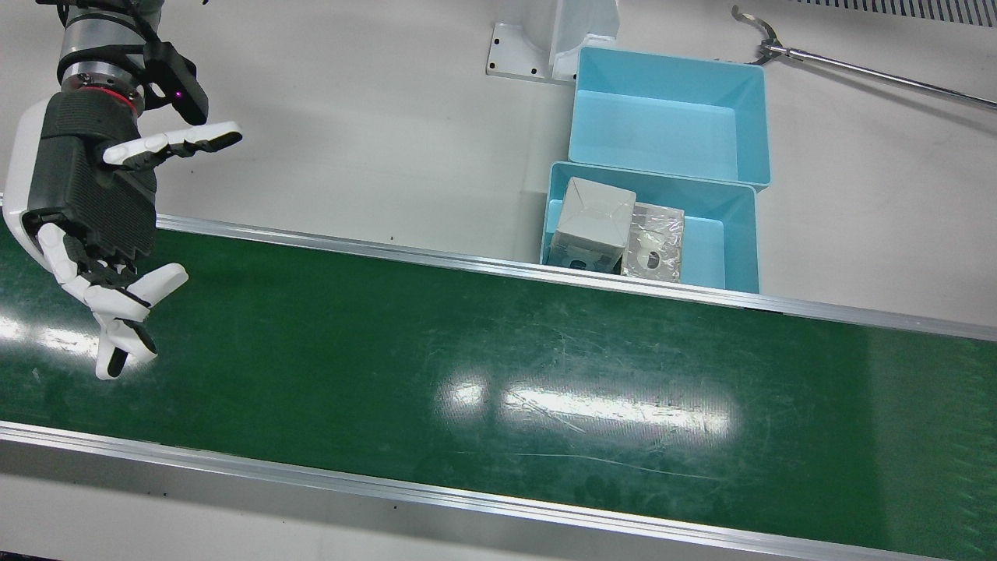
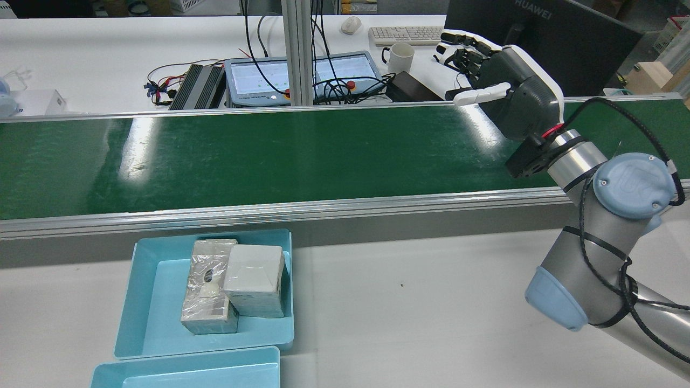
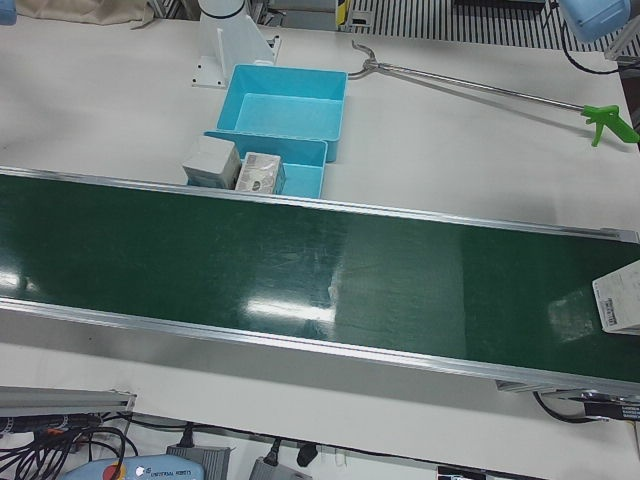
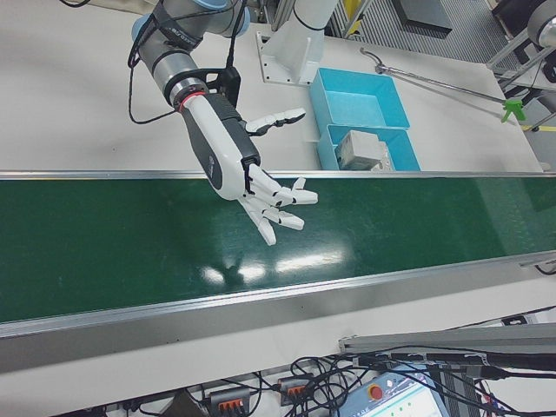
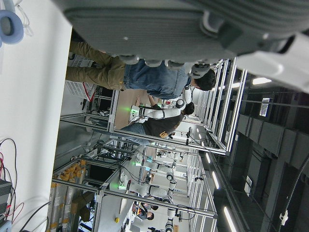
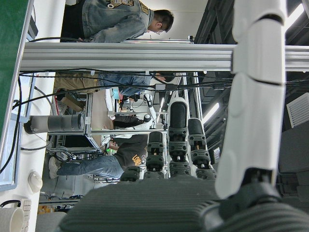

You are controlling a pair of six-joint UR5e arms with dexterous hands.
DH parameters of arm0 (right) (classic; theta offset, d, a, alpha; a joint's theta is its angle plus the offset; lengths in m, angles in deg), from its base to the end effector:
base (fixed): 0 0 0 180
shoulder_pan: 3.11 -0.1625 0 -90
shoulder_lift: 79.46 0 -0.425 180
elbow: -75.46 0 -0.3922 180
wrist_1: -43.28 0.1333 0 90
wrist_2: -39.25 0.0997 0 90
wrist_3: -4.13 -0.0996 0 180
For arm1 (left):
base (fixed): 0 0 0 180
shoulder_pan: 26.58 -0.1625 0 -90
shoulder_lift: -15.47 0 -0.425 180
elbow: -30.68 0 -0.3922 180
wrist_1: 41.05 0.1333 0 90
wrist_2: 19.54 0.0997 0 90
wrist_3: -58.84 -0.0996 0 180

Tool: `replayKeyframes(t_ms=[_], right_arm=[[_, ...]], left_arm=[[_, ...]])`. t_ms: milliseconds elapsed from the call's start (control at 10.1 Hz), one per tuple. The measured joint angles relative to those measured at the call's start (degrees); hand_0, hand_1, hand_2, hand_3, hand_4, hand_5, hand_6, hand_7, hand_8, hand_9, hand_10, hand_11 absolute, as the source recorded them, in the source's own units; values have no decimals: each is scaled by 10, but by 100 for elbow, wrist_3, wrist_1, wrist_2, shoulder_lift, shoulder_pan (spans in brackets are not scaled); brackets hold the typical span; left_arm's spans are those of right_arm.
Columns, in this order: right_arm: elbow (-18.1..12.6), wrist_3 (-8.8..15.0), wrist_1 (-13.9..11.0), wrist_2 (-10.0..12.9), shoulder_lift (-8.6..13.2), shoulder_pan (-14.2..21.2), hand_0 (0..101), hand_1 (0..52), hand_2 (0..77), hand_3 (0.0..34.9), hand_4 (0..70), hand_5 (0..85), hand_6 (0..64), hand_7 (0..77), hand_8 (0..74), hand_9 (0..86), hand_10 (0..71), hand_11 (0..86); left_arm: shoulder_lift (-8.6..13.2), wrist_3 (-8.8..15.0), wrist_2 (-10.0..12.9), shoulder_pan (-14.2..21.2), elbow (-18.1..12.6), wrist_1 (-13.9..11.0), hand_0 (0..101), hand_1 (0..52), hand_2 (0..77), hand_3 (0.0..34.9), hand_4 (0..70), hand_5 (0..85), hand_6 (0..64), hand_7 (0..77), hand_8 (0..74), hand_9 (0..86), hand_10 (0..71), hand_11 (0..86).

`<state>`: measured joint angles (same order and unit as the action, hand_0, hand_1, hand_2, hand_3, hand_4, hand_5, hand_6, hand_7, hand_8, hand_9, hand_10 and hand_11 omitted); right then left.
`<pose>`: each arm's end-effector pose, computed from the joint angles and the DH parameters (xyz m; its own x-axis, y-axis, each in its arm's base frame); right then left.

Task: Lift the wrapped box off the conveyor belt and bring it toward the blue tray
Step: 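Move the right hand over the conveyor belt, fingers open, to a waiting pose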

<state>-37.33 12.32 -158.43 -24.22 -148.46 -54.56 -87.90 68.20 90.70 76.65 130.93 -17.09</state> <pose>-0.2071 -0.5452 0.3468 -0.9813 0.1896 -0.0342 0.0954 0.3243 -0.9411 -0.2222 -0.5132 0.5191 -0.9791 -0.1195 0.1647 -0.1628 -0.0255 -0.9863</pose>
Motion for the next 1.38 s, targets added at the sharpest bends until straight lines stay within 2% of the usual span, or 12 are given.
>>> replayKeyframes(t_ms=[197, 296, 395, 691, 789, 987, 1086, 1184, 1283, 1382], right_arm=[[22, 2, 14, 1, 4, 39, 477, 109, 76, 0, 185, 213, 202, 464, 131, 185, 27, 38], [68, 2, 30, 4, 12, 78, 476, 147, 98, 0, 142, 147, 114, 229, 49, 87, 0, 16], [148, 4, 44, 4, 26, 142, 510, 229, 153, 0, 115, 109, 87, 185, 22, 44, 0, 11], [332, 4, 58, -11, 85, 360, 533, 224, 196, 0, 104, 125, 87, 185, 22, 44, 0, 11], [364, 1, 56, -28, 132, 389, 483, 136, 125, 0, 115, 104, 65, 169, 22, 44, 0, 11], [522, -24, 57, -45, 306, 417, 474, 136, 104, 0, 115, 104, 71, 169, 22, 44, 0, 11], [621, -59, 55, -52, 416, 419, 469, 120, 65, 0, 115, 109, 82, 207, 22, 44, 0, 11], [733, -86, 52, -60, 520, 421, 469, 120, 65, 0, 115, 109, 82, 207, 22, 44, 0, 11], [852, -102, 49, -69, 623, 419, 494, 158, 82, 0, 142, 120, 93, 229, 33, 76, 0, 11], [963, -109, 47, -73, 707, 412, 494, 158, 82, 0, 142, 120, 93, 235, 33, 76, 0, 11]], left_arm=[[0, 0, 0, 0, 0, 0, 0, 0, 5, 0, 5, 11, 5, 5, 5, 0, 5, 5], [0, 0, 0, 0, 0, 0, 0, 0, 5, 0, 0, 11, 5, 5, 5, 5, 5, 5], [0, 0, 0, 0, 0, 0, 0, 0, 5, 0, 0, 11, 5, 5, 5, 5, 5, 5], [0, 0, 0, 0, 0, 0, 0, 0, 5, 0, 0, 11, 5, 5, 5, 0, 5, 5], [0, 0, 0, 0, 0, 0, 0, 0, 5, 0, 5, 11, 0, 5, 5, 0, 0, 5], [0, 0, 0, 0, 0, 0, 0, 0, 5, 0, 0, 11, 0, 5, 5, 5, 5, 5], [0, 0, 0, 0, 0, 0, 0, 0, 5, 0, 5, 11, 5, 5, 5, 0, 0, 0], [0, 0, 0, 0, 0, 0, 0, 0, 5, 0, 5, 11, 5, 5, 5, 0, 0, 0], [0, 0, 0, 0, 0, 0, 0, 0, 5, 0, 5, 11, 5, 5, 5, 5, 5, 5], [0, 0, 0, 0, 0, 0, 0, 0, 5, 0, 5, 11, 5, 5, 5, 5, 5, 5]])
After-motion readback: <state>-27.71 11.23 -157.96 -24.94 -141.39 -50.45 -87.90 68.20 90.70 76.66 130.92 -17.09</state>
